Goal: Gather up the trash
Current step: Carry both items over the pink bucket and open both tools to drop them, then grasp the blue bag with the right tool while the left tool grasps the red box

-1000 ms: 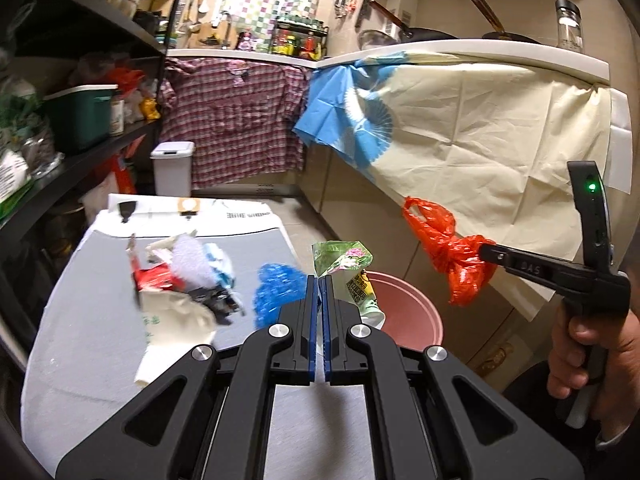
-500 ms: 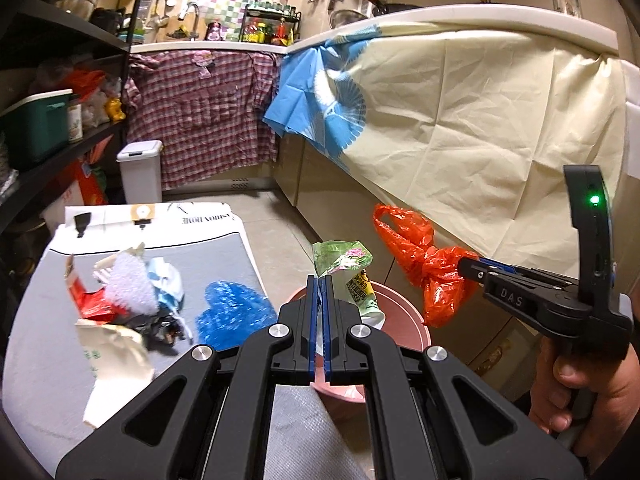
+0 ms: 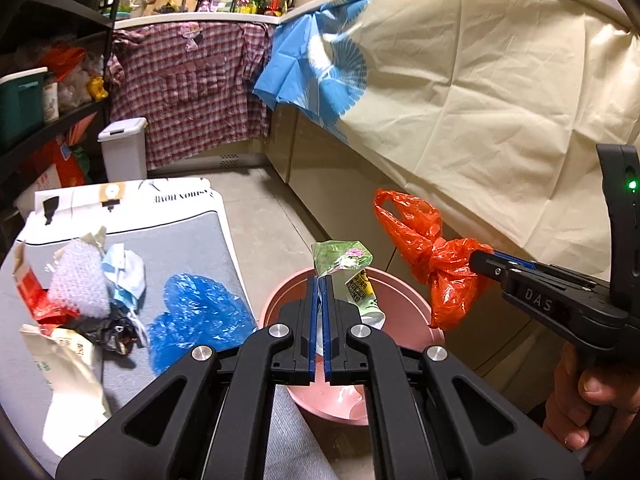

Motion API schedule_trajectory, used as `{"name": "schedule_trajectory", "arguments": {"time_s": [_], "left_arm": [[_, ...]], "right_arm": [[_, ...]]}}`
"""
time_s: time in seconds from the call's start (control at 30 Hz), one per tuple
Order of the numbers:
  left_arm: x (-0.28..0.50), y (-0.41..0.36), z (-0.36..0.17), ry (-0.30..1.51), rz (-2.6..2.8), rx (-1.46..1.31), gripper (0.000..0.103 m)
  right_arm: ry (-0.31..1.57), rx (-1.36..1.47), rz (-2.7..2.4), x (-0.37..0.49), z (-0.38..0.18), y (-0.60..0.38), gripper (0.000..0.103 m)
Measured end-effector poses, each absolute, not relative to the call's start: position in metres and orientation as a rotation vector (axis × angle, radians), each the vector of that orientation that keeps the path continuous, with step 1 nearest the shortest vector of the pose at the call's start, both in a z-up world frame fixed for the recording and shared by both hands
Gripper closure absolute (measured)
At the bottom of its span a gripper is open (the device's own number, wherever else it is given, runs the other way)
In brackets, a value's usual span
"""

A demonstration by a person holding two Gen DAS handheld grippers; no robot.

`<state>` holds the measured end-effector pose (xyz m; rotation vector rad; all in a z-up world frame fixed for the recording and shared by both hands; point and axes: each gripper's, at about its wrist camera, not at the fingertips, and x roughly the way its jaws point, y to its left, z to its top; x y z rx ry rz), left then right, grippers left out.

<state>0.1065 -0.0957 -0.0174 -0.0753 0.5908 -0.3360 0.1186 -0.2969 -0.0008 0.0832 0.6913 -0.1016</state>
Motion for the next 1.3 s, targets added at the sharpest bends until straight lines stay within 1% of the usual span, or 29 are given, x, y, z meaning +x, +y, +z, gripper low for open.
{"name": "schedule_trajectory", "arguments": {"time_s": [0.3, 0.43, 0.47, 0.5, 0.53, 0.57, 0.83, 1.3], "left_arm": [[0.127, -0.104, -0.030, 0.611, -0.341, -0.070, 0.101], [0.134, -0.106, -0.032, 0.622, -0.353, -0.076, 0.100], [0.136, -0.106, -0.033, 0.635, -0.360, -0.082, 0.096], [0.138, -0.106, -0.034, 0.643, -0.361, -0.084, 0.090], [0.138, -0.106, -0.034, 0.648, -0.357, -0.086, 0.076], [0.137, -0.104, -0.033, 0.644, -0.353, -0.090, 0.067], [0.121, -0.094, -0.026, 0.633, -0.332, -0.090, 0.066], [0.065, -0.051, 0.011, 0.576, -0.280, -0.073, 0.066]], "right_arm": [[0.718, 0.081, -0.110, 0.133, -0.012, -0.300, 0.086], [0.727, 0.074, -0.122, 0.137, -0.015, -0.299, 0.079], [0.728, 0.074, -0.127, 0.138, -0.015, -0.299, 0.076], [0.729, 0.074, -0.131, 0.138, -0.016, -0.299, 0.068], [0.728, 0.072, -0.134, 0.138, -0.016, -0.299, 0.060], [0.726, 0.068, -0.136, 0.138, -0.016, -0.298, 0.059], [0.709, 0.068, -0.136, 0.132, -0.013, -0.299, 0.057], [0.616, 0.039, -0.079, 0.095, 0.014, -0.280, 0.057]]}}
